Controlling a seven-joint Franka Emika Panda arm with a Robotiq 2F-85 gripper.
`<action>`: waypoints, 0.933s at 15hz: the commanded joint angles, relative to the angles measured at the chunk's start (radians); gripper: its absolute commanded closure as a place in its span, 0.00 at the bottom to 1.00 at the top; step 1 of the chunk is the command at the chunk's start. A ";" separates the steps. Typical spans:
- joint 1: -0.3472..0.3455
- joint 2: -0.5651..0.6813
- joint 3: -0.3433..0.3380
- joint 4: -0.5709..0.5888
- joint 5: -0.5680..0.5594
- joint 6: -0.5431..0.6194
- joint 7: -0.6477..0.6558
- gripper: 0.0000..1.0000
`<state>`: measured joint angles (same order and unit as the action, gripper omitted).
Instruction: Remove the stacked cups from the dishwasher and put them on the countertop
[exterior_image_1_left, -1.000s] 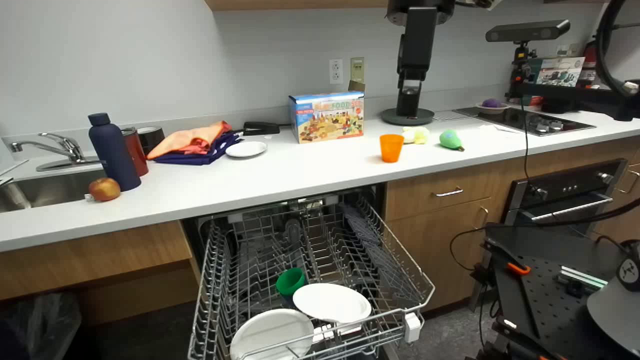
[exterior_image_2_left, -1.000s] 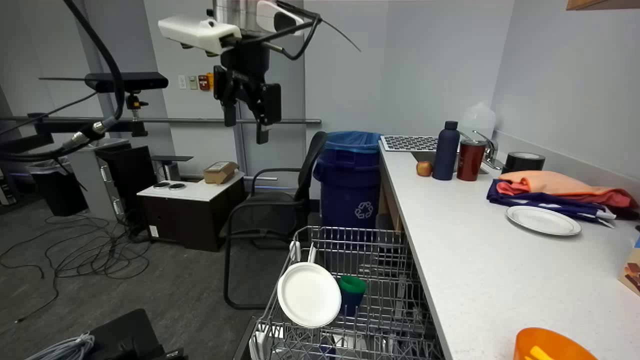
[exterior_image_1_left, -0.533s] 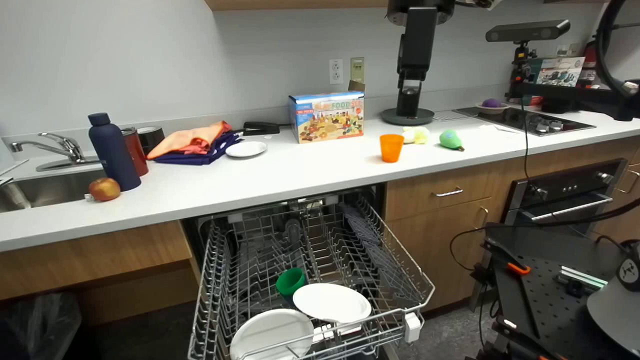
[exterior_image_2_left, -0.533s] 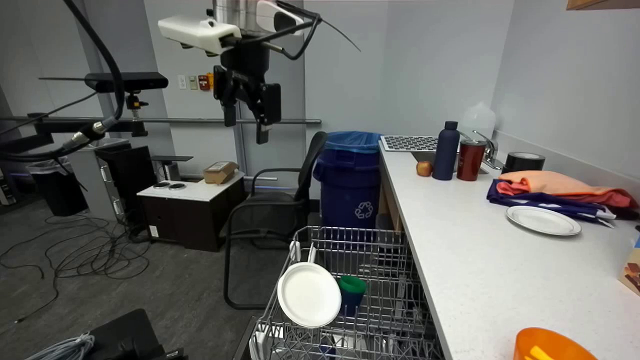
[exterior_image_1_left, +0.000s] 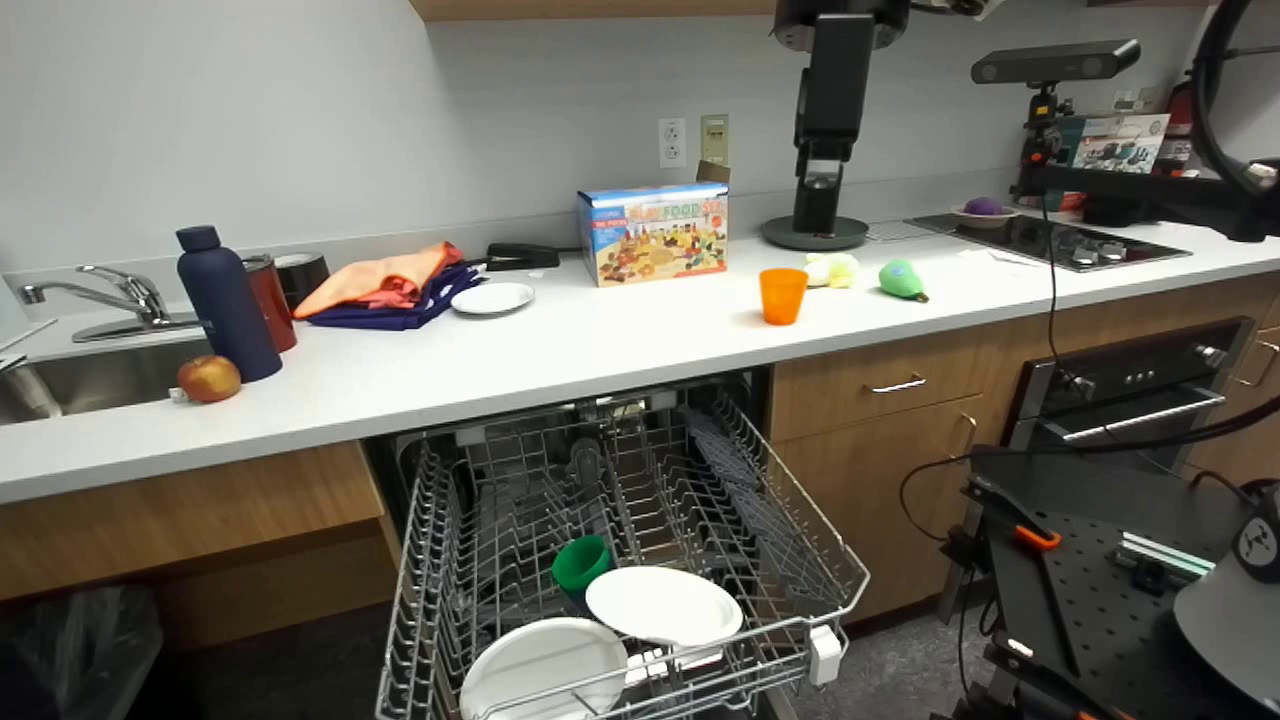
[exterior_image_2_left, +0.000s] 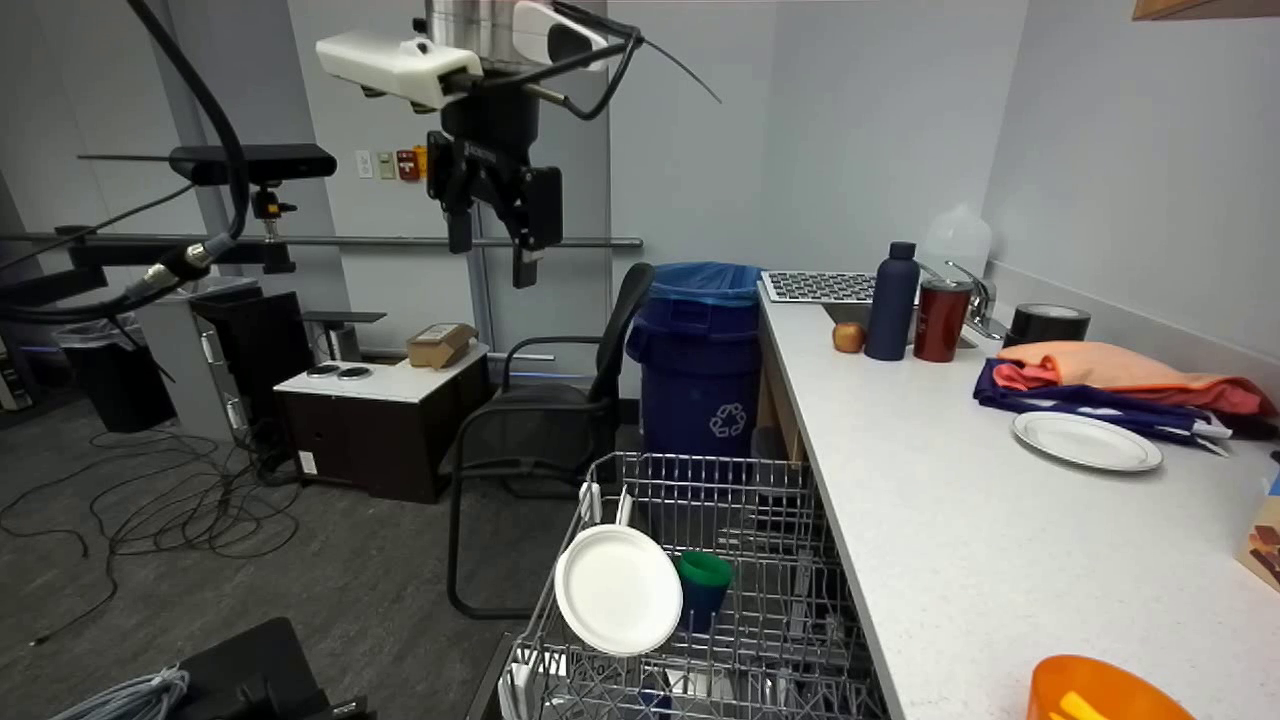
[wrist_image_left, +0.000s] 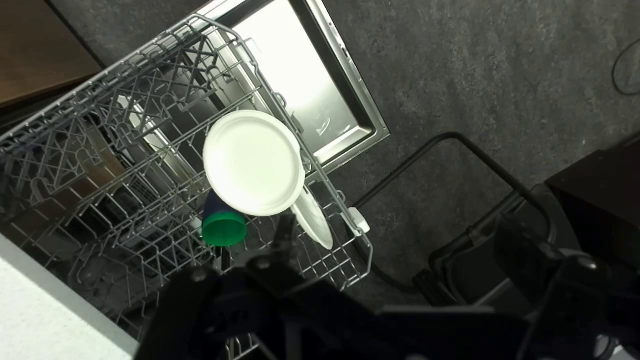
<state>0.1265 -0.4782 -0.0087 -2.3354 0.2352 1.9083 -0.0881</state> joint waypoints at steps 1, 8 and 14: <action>-0.014 0.001 0.011 0.003 0.005 -0.004 -0.005 0.00; -0.019 -0.003 0.020 -0.006 -0.016 0.027 -0.003 0.00; -0.042 0.038 0.029 -0.007 -0.032 0.103 0.051 0.00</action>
<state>0.1138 -0.4782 0.0133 -2.3428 0.2216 1.9537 -0.0439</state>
